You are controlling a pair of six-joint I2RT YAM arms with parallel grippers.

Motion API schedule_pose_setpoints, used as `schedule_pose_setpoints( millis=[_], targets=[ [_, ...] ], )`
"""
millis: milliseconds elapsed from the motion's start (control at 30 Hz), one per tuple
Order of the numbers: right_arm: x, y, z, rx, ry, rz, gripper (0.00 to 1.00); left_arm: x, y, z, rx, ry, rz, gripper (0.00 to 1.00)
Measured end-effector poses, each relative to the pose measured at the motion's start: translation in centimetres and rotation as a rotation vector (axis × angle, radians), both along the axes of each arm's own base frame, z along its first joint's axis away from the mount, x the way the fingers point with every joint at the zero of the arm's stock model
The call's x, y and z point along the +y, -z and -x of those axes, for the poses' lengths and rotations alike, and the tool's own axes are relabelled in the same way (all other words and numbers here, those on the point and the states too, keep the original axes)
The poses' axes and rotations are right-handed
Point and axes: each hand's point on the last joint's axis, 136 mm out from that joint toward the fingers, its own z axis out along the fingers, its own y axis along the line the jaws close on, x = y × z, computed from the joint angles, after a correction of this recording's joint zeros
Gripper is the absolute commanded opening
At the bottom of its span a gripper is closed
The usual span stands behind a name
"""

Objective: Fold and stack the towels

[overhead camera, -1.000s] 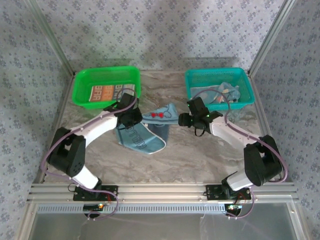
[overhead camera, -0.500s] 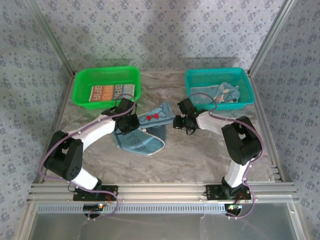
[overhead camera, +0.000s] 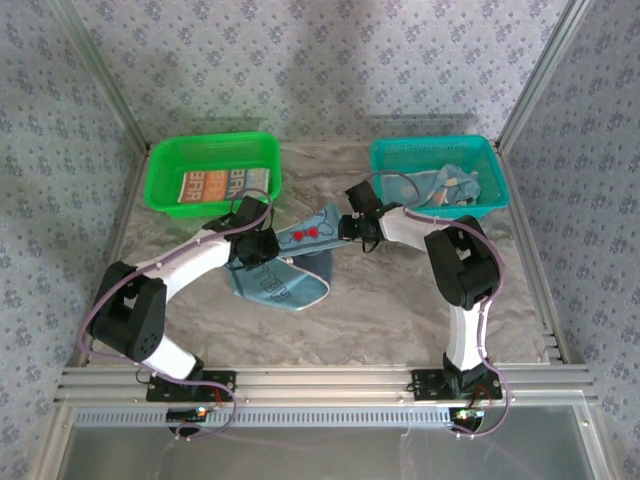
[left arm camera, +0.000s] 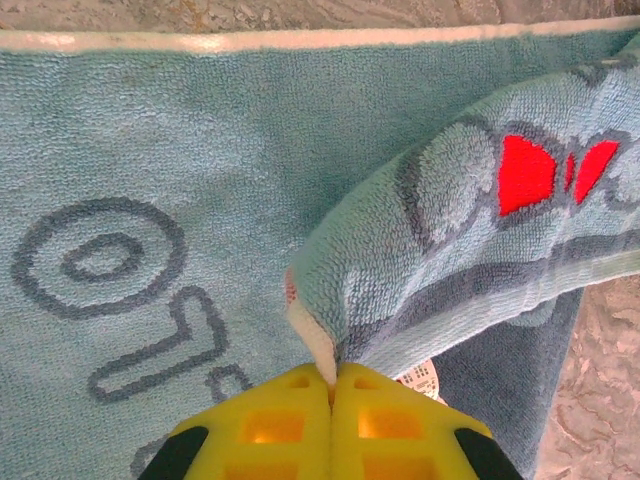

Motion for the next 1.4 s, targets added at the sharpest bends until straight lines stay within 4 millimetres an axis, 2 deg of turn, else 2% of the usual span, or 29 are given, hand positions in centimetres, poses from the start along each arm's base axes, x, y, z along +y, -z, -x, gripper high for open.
schedule_pose_setpoints(
  millis=[100,400,533,600,700,733,800,900,967,1200,1300,1400],
  targets=[
    [-0.1,0.6,0.0,0.008,-0.005,0.017,0.39,0.0,0.0,0.0,0.000,0.000,0.000,0.00],
    [0.2,0.6,0.5,-0.021,-0.014,0.082,0.40,0.0,0.0,0.0,0.000,0.000,0.000,0.00],
    [0.0,0.7,1.4,-0.018,-0.017,0.103,0.37,0.0,0.0,0.0,0.000,0.000,0.000,0.00],
    [0.0,0.7,1.9,-0.011,-0.020,0.113,0.32,0.0,0.0,0.0,0.000,0.000,0.000,0.00],
    [-0.2,0.9,2.3,-0.006,-0.016,0.125,0.30,0.0,0.0,0.0,0.000,0.000,0.000,0.00],
    [-0.2,0.9,2.3,-0.008,-0.014,0.124,0.24,0.0,0.0,0.0,0.000,0.000,0.000,0.00],
    [-0.4,1.0,2.3,-0.012,-0.004,0.127,0.22,0.0,0.0,0.0,0.000,0.000,0.000,0.00],
    [-0.6,0.9,2.2,-0.017,0.005,0.127,0.11,0.0,0.0,0.0,0.001,0.001,0.002,0.00],
    [-0.6,0.9,2.2,-0.018,0.002,0.126,0.00,-0.1,0.0,0.0,0.000,0.002,0.004,0.00],
    [-0.4,0.5,2.2,-0.025,-0.017,0.106,0.00,-0.1,0.0,0.0,-0.001,0.009,0.000,0.00],
    [-0.6,-0.9,2.5,-0.048,-0.025,0.092,0.00,-0.1,-0.3,0.0,0.000,0.016,-0.005,0.00],
    [-0.6,-4.4,2.5,-0.113,-0.023,0.050,0.00,-0.5,-2.1,-0.8,-0.023,0.026,0.001,0.00]
  ],
)
